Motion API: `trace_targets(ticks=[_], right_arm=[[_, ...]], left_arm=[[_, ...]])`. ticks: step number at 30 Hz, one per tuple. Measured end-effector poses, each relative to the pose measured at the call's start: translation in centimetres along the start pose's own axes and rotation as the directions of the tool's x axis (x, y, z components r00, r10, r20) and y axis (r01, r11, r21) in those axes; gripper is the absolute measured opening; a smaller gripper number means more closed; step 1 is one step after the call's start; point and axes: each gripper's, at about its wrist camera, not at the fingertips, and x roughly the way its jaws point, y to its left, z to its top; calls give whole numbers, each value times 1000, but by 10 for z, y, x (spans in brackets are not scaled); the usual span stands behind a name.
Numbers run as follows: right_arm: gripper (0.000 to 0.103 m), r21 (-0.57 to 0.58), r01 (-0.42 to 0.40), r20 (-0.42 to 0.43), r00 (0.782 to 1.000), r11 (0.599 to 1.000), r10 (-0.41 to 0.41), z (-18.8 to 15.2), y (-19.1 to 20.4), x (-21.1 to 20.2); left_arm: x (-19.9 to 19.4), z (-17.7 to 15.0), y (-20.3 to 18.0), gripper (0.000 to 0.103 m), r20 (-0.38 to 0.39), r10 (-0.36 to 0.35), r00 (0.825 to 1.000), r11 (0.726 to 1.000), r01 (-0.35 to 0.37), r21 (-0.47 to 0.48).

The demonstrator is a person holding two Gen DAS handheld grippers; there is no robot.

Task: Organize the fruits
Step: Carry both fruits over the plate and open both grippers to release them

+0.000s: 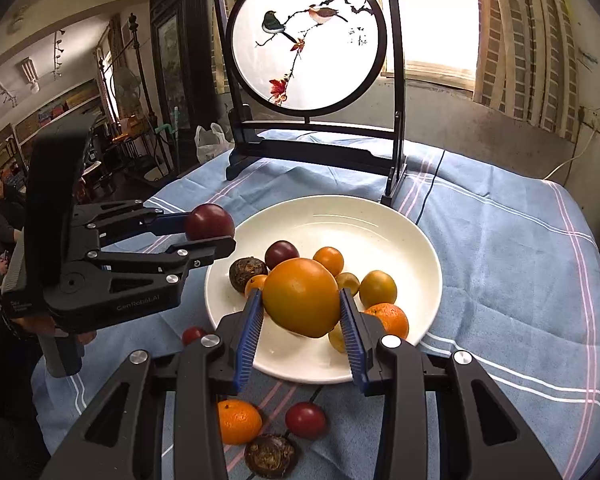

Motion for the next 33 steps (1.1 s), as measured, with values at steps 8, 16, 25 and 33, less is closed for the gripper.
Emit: trace_targets(ticks=[8, 16, 25, 33], right_arm=[[39, 12, 11, -32, 999, 1000, -10, 14, -4, 29], [39, 20, 25, -54, 998, 999, -24, 24, -11, 49], [40, 44, 62, -118, 991, 997, -56, 32, -23, 83], [58, 55, 80, -30, 996, 995, -79, 40, -25, 56]], left_arm=[[25, 7, 3, 39, -29, 30, 999, 1000, -30, 4], [42, 12, 9, 39, -52, 49, 997, 999, -49, 2], [63, 24, 13, 47, -85, 72, 994, 997, -75, -29], [44, 30, 24, 67, -38, 94, 995, 993, -97, -63]])
